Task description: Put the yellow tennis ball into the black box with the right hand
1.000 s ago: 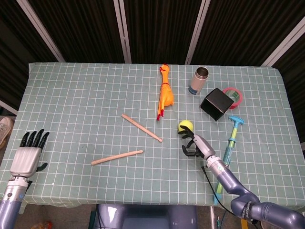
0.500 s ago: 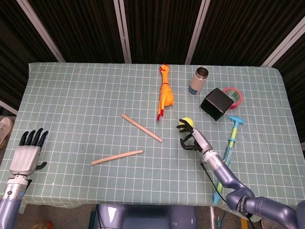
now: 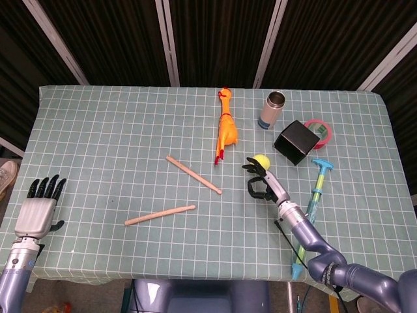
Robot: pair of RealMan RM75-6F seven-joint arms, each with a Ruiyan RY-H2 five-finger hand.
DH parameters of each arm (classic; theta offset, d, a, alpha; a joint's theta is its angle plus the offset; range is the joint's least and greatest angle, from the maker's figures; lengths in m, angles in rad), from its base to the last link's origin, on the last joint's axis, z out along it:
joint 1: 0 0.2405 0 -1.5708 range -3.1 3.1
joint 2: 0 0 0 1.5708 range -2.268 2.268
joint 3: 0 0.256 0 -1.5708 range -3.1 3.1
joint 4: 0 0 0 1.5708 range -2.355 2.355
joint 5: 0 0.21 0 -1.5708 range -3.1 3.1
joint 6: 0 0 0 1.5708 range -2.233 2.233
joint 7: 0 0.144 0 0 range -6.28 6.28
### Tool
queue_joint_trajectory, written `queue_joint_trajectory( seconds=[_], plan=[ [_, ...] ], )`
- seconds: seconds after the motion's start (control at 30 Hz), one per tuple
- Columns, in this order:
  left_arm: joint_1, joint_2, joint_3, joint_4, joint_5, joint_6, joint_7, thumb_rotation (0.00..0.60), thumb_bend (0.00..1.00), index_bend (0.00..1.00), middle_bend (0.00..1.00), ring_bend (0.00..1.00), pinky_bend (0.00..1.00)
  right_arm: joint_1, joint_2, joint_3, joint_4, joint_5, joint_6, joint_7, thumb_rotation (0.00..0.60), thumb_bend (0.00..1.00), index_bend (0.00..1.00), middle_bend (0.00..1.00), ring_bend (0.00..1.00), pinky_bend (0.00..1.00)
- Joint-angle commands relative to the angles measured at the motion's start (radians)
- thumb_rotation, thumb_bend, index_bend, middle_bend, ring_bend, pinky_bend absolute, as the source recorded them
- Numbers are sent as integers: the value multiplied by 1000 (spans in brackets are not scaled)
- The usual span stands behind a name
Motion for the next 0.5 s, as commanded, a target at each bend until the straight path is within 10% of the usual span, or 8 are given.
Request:
queue_joint_trajectory(
  seconds=[0.03,0.5],
  plan=[
    [-2,-1,-1,2,-5,-3,1,600,119,0,0,0,37,18,-10,-6,43,-23,-12,43,600,631,0,154,129,194],
    [-13,-10,-5,12,-33,-17,15,600,119,0,0,0,37,64,-39,-29,222,-74,-16,172,600,632,0,116,76,103]
  ],
)
